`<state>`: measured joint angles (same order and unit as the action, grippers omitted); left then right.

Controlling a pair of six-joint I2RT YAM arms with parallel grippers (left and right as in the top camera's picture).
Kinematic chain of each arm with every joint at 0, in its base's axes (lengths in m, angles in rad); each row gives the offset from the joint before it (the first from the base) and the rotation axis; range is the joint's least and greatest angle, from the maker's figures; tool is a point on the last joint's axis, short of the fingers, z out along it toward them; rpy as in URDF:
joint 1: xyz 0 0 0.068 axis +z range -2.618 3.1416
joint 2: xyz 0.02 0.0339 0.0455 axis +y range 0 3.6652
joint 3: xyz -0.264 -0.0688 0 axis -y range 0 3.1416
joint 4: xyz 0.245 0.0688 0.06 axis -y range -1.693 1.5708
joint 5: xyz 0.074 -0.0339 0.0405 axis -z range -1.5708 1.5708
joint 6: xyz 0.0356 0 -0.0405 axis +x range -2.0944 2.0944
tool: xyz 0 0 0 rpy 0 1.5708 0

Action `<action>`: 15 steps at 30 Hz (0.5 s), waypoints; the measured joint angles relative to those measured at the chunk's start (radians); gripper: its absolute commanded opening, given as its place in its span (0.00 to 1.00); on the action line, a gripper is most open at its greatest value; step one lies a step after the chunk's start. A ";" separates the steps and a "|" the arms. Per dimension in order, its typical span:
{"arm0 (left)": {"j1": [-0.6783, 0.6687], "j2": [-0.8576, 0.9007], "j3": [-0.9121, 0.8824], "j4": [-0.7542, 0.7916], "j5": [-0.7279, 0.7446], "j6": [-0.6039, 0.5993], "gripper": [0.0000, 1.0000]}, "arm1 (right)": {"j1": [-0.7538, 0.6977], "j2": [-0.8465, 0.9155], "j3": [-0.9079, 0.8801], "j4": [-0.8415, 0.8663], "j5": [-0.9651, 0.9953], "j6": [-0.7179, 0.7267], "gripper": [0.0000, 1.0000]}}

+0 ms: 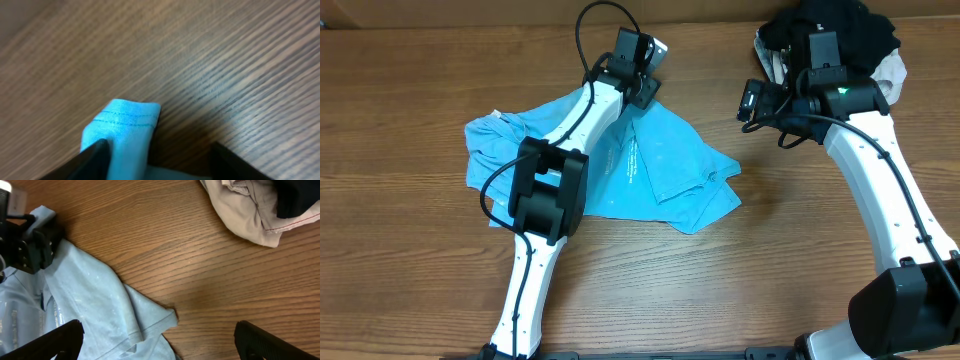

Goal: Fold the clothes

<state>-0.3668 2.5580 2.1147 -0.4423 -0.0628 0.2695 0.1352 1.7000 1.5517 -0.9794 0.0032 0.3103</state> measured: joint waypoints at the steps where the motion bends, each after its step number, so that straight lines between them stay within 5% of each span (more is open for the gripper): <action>1: 0.000 0.001 0.000 0.005 -0.001 0.001 0.56 | 0.000 0.000 0.000 0.001 0.001 0.000 1.00; 10: 0.002 0.008 0.000 0.038 -0.002 0.002 0.38 | 0.000 0.000 0.000 0.001 0.000 0.000 1.00; 15: 0.002 0.011 0.000 0.062 -0.027 -0.007 0.18 | 0.000 0.000 0.000 0.002 0.001 0.000 1.00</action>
<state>-0.3649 2.5694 2.1147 -0.3805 -0.0902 0.2623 0.1352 1.7000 1.5517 -0.9771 0.0040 0.3099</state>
